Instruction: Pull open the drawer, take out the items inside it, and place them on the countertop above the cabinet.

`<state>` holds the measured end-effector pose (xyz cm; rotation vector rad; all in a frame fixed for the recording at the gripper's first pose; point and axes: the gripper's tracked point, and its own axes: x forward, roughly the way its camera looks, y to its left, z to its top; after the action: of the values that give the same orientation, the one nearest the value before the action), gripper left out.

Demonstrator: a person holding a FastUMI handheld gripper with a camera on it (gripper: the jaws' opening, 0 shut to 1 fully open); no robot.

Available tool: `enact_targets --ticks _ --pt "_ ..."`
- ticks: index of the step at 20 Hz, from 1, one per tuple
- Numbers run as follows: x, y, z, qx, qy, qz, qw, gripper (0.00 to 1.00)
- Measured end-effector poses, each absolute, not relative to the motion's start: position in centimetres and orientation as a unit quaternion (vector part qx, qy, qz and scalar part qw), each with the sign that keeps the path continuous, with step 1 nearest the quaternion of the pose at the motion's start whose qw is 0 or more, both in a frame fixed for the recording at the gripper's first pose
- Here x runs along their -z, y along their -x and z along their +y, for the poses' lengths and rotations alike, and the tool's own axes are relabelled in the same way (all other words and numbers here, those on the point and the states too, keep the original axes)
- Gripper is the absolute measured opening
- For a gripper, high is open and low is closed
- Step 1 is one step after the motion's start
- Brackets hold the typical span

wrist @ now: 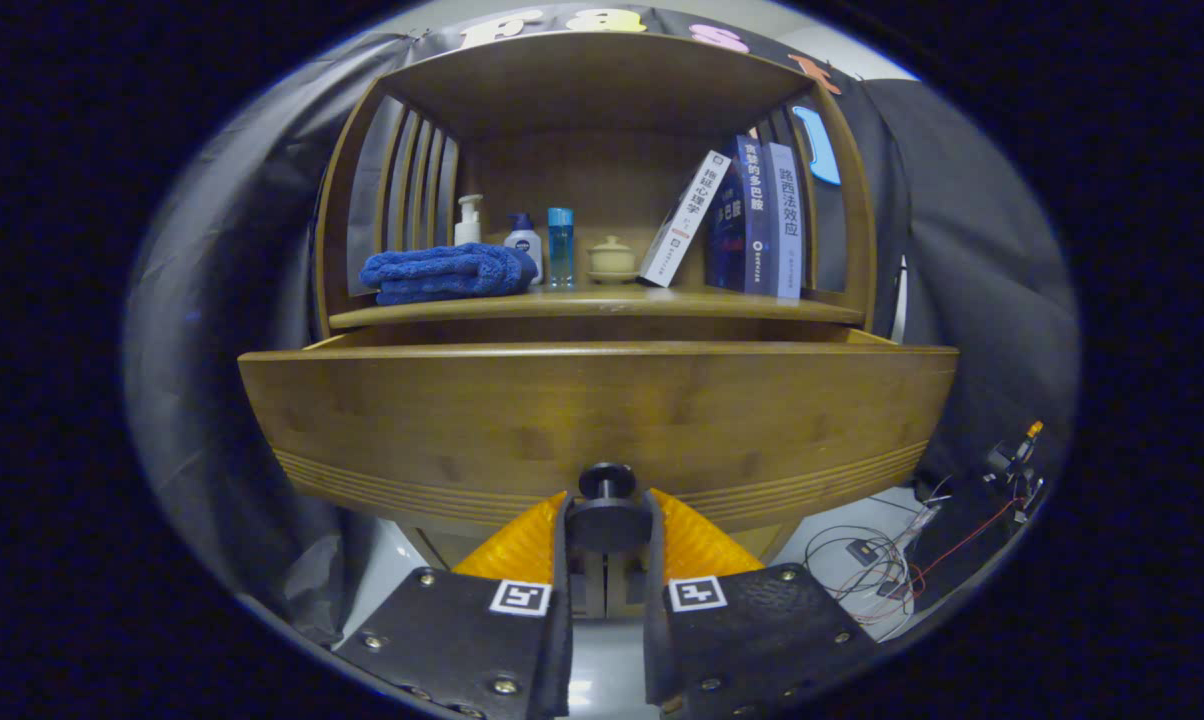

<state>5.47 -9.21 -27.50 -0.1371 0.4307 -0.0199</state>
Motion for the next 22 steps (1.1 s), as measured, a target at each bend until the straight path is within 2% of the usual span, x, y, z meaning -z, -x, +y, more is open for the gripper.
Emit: enact_targets --ticks 10,15,22 --pt "27.6 -4.4 -9.2 0.01 0.072 0.217 0.973 0.29" --pt "27.5 -1.0 -9.5 0.009 0.071 0.212 0.975 0.29" --pt "27.5 2.2 -9.7 0.041 0.07 0.232 0.969 0.29"
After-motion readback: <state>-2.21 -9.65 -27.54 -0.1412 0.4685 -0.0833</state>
